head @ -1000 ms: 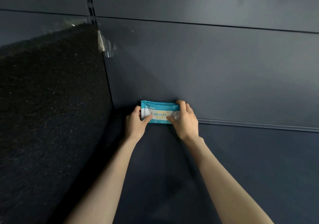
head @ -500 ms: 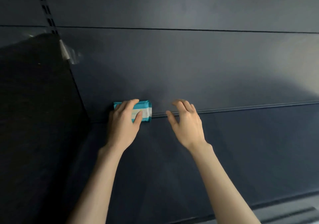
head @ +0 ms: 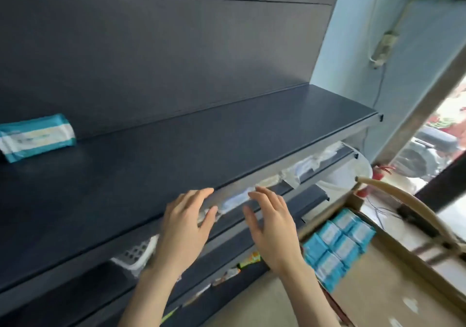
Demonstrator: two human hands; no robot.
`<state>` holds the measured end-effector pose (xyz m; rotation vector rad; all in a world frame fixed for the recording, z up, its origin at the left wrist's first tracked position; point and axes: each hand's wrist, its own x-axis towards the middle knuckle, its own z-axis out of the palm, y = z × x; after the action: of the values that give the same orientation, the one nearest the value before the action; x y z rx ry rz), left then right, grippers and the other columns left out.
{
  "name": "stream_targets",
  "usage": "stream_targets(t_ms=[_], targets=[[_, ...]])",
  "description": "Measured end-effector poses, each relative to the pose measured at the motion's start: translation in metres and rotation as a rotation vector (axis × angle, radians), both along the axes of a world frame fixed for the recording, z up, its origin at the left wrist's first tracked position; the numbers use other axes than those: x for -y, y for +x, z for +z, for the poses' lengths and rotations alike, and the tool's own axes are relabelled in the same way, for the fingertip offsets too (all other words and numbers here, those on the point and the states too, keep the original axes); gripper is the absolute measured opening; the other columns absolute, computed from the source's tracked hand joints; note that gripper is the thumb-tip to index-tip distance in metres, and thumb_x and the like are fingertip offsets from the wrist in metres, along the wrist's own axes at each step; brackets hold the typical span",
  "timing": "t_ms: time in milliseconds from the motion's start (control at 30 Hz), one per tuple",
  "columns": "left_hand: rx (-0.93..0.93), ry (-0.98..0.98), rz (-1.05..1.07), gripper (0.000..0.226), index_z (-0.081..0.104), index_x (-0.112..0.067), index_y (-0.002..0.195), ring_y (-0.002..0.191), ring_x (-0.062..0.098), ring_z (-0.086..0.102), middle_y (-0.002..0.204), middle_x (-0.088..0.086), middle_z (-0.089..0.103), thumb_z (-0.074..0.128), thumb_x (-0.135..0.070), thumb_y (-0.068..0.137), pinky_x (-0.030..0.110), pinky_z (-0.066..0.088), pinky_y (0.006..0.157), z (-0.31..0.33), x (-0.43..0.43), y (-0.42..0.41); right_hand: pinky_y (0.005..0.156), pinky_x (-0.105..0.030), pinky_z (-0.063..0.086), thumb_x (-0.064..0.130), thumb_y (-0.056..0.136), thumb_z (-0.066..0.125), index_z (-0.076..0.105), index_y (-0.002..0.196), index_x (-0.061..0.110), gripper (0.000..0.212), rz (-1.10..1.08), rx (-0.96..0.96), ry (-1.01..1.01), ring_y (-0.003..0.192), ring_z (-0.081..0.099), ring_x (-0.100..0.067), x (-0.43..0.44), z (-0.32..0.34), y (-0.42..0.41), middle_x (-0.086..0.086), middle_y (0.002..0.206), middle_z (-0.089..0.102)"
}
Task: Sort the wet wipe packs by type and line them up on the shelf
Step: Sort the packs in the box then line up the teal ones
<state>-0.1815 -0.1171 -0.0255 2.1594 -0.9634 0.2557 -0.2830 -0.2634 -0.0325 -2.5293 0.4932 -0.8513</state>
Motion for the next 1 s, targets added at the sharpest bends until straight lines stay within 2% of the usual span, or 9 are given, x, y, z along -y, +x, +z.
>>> stream_targets(t_ms=[133,233,400,567,700,800,1000], targets=[[-0.158,0.062,-0.144,0.045,0.062,-0.021,0.117,0.104,0.013,0.059,0.114,-0.008,0.064,0.041,-0.048,0.087,0.034,0.048,0.09,-0.038,0.059,-0.085,0.087,-0.029,0.048,0.027,0.089,0.058,0.063,0.109,0.018,0.023,-0.096,-0.093,0.051,0.105,0.059,-0.021,0.043,-0.033,-0.1,0.001,0.118,0.063],[-0.21,0.121,-0.249,0.047,0.063,-0.02,0.114,0.101,0.014,0.061,0.11,-0.008,0.065,0.04,-0.049,0.085,0.036,0.049,0.087,-0.054,0.097,-0.132,0.085,-0.034,0.052,0.028,0.089,0.059,0.064,0.109,0.016,0.024,-0.205,-0.142,0.13,0.104,0.059,-0.022,0.067,-0.054,-0.158,0.0,0.116,0.063],[-0.267,0.17,-0.373,0.03,0.062,-0.019,0.115,0.098,0.016,0.06,0.108,-0.005,0.065,0.058,-0.03,0.087,0.045,0.049,0.087,-0.062,0.158,-0.173,0.082,-0.031,0.05,0.03,0.087,0.058,0.066,0.105,0.016,0.024,-0.411,-0.157,0.217,0.101,0.06,-0.023,0.107,-0.075,-0.218,-0.001,0.113,0.065],[-0.319,0.214,-0.469,0.026,0.061,-0.019,0.115,0.098,0.012,0.057,0.103,-0.013,0.057,0.062,-0.019,0.089,0.041,0.047,0.091,-0.075,0.223,-0.182,0.085,-0.032,0.049,0.024,0.089,0.064,0.065,0.109,0.013,0.023,-0.523,-0.176,0.272,0.105,0.059,-0.024,0.157,-0.094,-0.238,-0.004,0.116,0.064],[-0.36,0.309,-0.532,0.03,0.059,-0.017,0.12,0.104,0.014,0.057,0.113,-0.004,0.061,0.06,-0.02,0.091,0.041,0.046,0.094,-0.105,0.285,-0.172,0.088,-0.032,0.047,0.025,0.091,0.061,0.064,0.112,0.012,0.025,-0.586,-0.203,0.348,0.108,0.056,-0.022,0.206,-0.118,-0.234,-0.003,0.119,0.063],[-0.415,0.395,-0.572,0.032,0.057,-0.018,0.123,0.106,0.013,0.056,0.114,-0.005,0.06,0.059,-0.02,0.091,0.039,0.045,0.095,-0.136,0.336,-0.155,0.087,-0.026,0.042,0.028,0.092,0.058,0.064,0.112,0.012,0.026,-0.627,-0.237,0.422,0.107,0.056,-0.022,0.243,-0.14,-0.222,-0.003,0.117,0.063],[-0.575,0.584,-0.584,0.033,0.053,-0.02,0.125,0.103,0.008,0.054,0.113,-0.007,0.059,0.056,-0.023,0.093,0.021,0.041,0.087,-0.202,0.416,-0.132,0.083,-0.017,0.032,0.026,0.094,0.055,0.061,0.115,0.011,0.026,-0.654,-0.374,0.613,0.109,0.052,-0.019,0.311,-0.191,-0.202,-0.001,0.118,0.06]])
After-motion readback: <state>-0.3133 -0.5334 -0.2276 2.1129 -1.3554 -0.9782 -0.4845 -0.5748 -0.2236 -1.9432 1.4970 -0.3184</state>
